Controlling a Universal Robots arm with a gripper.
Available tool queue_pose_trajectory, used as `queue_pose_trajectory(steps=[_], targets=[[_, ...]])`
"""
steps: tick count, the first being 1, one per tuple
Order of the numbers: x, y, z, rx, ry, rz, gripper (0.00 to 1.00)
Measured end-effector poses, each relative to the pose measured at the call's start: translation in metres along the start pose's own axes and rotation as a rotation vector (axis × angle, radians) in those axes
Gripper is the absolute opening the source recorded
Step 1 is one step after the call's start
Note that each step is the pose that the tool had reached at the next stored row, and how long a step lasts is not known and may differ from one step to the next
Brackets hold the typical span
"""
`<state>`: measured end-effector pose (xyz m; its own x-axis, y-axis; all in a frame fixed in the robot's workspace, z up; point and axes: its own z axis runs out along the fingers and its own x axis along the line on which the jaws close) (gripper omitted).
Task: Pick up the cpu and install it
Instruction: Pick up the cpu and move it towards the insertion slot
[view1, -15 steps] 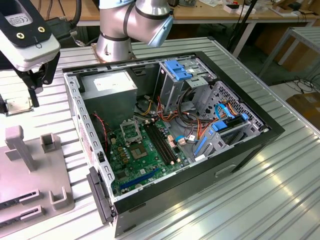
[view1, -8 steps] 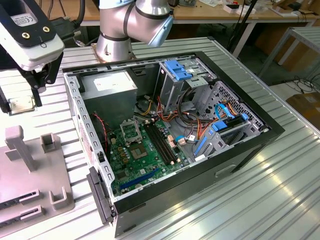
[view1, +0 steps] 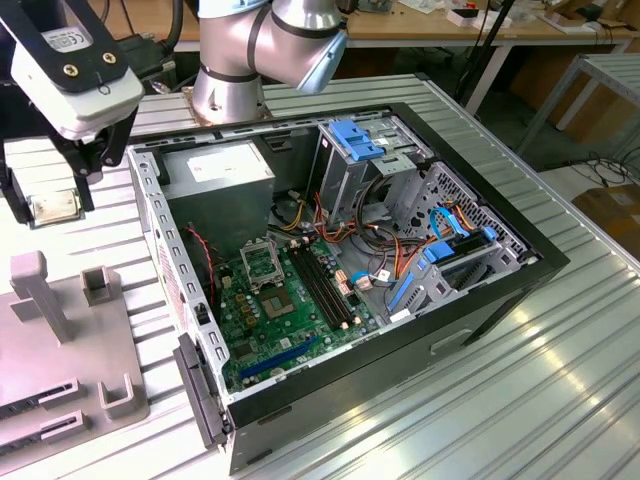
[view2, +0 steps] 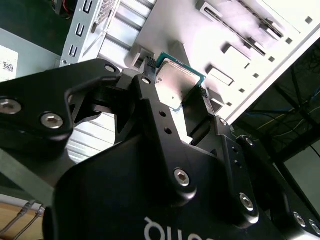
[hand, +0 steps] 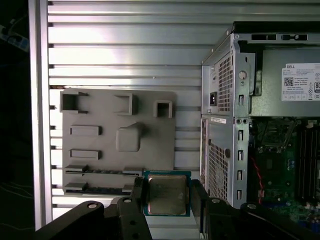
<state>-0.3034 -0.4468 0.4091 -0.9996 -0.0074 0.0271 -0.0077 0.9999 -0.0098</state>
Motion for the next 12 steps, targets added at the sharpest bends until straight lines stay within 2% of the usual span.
queue_pose_trajectory(steps=[12], targets=[[-0.0112,-0.0001,-0.0003,0.0001,0.0000,0.000,0.47]])
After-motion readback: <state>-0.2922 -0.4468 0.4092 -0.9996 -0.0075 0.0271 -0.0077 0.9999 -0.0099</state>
